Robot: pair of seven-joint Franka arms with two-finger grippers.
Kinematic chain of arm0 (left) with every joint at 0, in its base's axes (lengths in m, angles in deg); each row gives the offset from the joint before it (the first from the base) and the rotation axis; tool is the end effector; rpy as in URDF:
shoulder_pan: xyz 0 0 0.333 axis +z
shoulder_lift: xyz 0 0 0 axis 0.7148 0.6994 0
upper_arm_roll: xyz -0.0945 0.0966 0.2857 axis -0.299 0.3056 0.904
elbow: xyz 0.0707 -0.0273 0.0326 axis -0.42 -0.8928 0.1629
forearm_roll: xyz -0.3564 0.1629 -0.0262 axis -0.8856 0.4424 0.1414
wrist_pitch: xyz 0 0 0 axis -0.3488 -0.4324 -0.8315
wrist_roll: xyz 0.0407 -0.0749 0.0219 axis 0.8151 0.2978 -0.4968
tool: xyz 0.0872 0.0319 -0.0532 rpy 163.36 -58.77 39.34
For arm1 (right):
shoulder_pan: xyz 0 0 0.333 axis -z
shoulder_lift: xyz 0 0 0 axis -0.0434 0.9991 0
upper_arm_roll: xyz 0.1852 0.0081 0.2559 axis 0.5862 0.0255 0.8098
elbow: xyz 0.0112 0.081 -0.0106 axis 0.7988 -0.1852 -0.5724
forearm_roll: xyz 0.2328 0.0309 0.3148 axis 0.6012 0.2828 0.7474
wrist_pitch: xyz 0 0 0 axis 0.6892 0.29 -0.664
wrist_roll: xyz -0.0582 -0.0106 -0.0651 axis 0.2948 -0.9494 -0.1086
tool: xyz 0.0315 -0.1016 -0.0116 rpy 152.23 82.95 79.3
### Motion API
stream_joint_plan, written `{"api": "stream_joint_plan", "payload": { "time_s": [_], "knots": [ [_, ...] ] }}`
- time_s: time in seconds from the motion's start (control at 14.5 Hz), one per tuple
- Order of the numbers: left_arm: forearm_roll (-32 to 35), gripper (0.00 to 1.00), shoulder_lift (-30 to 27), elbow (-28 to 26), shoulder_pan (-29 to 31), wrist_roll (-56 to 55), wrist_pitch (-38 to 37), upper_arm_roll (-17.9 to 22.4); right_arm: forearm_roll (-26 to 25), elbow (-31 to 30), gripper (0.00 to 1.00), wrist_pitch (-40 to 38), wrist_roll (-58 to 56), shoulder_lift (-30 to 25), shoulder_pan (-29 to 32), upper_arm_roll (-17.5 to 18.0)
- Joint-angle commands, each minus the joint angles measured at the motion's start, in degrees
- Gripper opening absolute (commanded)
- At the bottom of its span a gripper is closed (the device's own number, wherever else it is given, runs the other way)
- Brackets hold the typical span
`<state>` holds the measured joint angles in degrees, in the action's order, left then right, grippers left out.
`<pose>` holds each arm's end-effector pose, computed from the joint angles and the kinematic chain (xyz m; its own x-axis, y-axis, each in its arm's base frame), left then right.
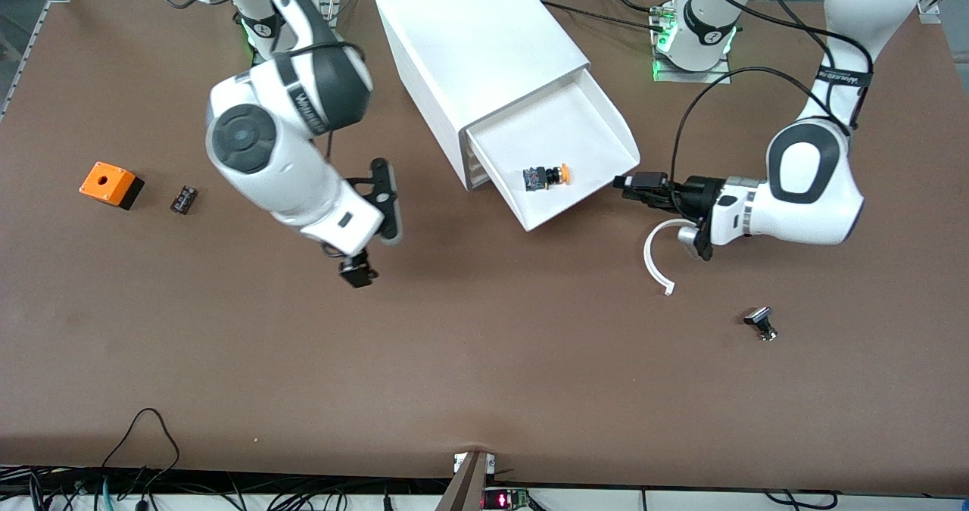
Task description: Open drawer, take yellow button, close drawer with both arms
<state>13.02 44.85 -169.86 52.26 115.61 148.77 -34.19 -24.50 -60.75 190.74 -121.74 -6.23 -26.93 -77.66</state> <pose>0.5631 -0.1185 0.3111 0.9489 -0.2841 -0.1374 -0.0316 -0.5188 0.8543 0.6239 0.3536 0.4436 -0.2495 0.9645 0.0862 0.9674 0.2442 0.0678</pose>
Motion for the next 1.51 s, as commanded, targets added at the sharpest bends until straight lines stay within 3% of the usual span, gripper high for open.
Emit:
{"api": "stream_joint_plan", "payload": {
  "time_s": [0.0,0.14,0.34,0.48,0.69,1.1,1.44],
  "knots": [
    [5.4,0.99,-4.8,-0.4,0.3,1.6,6.0,-0.2,-1.2,2.6,1.00,-2.5,2.0,1.2,-4.5,-0.9],
    [14.6,0.99,-7.6,2.8,1.4,1.8,10.4,-0.3,-2.6,3.7,1.00,-5.6,8.8,1.2,-8.3,-1.0],
    [19.5,0.99,-11.1,6.5,3.3,1.4,10.5,0.1,-4.8,8.1,1.00,-6.5,17.6,2.7,-13.0,-0.8],
    [24.0,0.99,-14.4,6.7,3.3,1.3,8.8,3.6,-4.7,11.3,1.00,-6.2,23.6,4.3,-15.0,-0.3],
    [32.2,0.99,-16.2,11.7,2.7,1.1,2.6,7.8,-4.5,15.5,1.00,-5.5,25.9,7.0,-17.3,-0.3],
    [50.2,0.99,-21.1,15.0,0.3,-12.4,-6.1,8.2,-0.1,15.9,1.00,-4.8,26.2,9.0,-18.0,-0.2],
    [53.8,1.00,-21.1,15.0,-0.6,-21.8,-6.8,5.2,-0.1,15.9,1.00,-5.5,26.2,10.3,-21.1,-0.3]
  ]
}}
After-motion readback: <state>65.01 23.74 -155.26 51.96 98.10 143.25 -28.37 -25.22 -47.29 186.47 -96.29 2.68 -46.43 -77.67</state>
